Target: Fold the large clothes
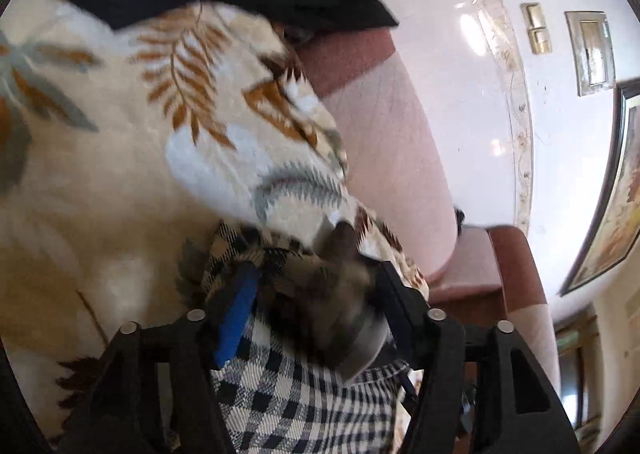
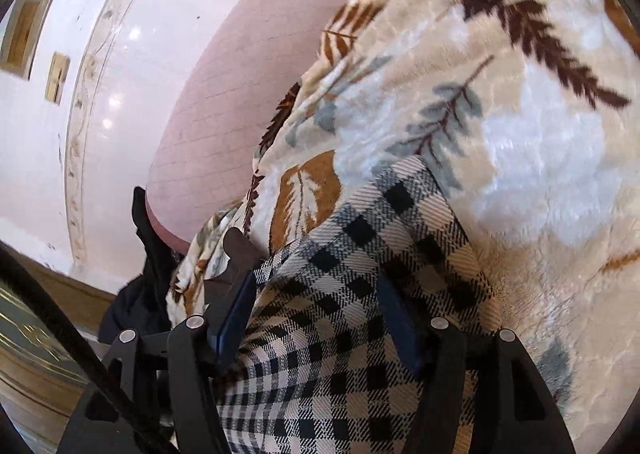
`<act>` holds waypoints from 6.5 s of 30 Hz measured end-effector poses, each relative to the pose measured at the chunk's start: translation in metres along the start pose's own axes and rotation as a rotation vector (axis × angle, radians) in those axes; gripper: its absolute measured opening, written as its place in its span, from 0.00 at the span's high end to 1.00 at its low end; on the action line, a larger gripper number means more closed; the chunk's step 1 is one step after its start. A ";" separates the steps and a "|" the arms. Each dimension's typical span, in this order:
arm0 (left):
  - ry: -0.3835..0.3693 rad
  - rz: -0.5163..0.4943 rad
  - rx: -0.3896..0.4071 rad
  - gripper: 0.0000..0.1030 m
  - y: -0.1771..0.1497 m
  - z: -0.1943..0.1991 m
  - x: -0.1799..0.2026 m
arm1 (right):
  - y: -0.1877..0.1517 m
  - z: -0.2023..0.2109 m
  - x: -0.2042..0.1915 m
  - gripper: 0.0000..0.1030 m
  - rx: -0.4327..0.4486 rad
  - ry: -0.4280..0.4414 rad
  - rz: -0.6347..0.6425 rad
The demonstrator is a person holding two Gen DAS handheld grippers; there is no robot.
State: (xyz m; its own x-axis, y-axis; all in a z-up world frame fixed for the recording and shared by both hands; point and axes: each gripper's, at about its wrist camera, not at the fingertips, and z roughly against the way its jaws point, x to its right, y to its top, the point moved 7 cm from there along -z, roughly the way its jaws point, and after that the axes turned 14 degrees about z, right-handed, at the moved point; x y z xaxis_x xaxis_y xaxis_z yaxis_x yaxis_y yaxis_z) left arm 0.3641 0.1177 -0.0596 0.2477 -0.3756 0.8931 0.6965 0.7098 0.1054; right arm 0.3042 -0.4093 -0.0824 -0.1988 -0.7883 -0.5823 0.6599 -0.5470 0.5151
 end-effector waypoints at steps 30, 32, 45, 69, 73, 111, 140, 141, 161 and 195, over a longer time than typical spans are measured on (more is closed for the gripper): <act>0.326 -0.387 -0.166 0.26 -0.070 0.048 -0.051 | -0.055 0.078 0.040 0.31 -0.151 -0.266 0.273; 0.317 -0.414 -0.209 0.26 -0.084 0.047 -0.052 | -0.072 0.095 0.050 0.31 -0.174 -0.262 0.258; 0.372 -0.480 -0.250 0.94 -0.140 0.073 -0.043 | -0.137 0.118 0.023 0.93 -0.305 -0.120 0.289; 0.329 -0.515 -0.130 0.58 -0.138 0.091 -0.025 | -0.112 0.129 -0.033 0.68 -0.054 -0.153 0.391; 0.281 -0.541 -0.151 0.50 -0.159 0.064 -0.009 | -0.137 0.086 -0.087 0.67 -0.133 0.025 0.469; 0.435 -0.741 -0.122 0.48 -0.189 0.045 -0.039 | -0.197 0.053 -0.098 0.58 -0.283 -0.050 0.685; 0.550 -0.888 -0.172 0.45 -0.224 0.021 -0.050 | -0.173 0.051 -0.076 0.51 -0.235 -0.209 0.661; 0.561 -0.913 -0.162 0.45 -0.226 0.020 -0.052 | -0.175 0.050 -0.074 0.50 -0.242 -0.215 0.665; 0.467 -0.590 -0.022 0.38 -0.100 0.064 -0.036 | -0.221 0.049 -0.153 0.46 -0.213 -0.095 0.908; 0.255 -0.398 -0.264 0.87 -0.047 -0.049 -0.013 | -0.333 -0.039 -0.301 0.92 -0.123 -0.124 1.360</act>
State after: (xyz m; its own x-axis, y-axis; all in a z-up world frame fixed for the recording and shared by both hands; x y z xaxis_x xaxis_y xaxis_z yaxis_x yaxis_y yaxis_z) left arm 0.3611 0.0596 -0.0982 0.0628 -0.7409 0.6687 0.9071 0.3218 0.2714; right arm 0.1729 0.0207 -0.1036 0.5924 -0.7015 0.3962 0.4430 0.6944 0.5671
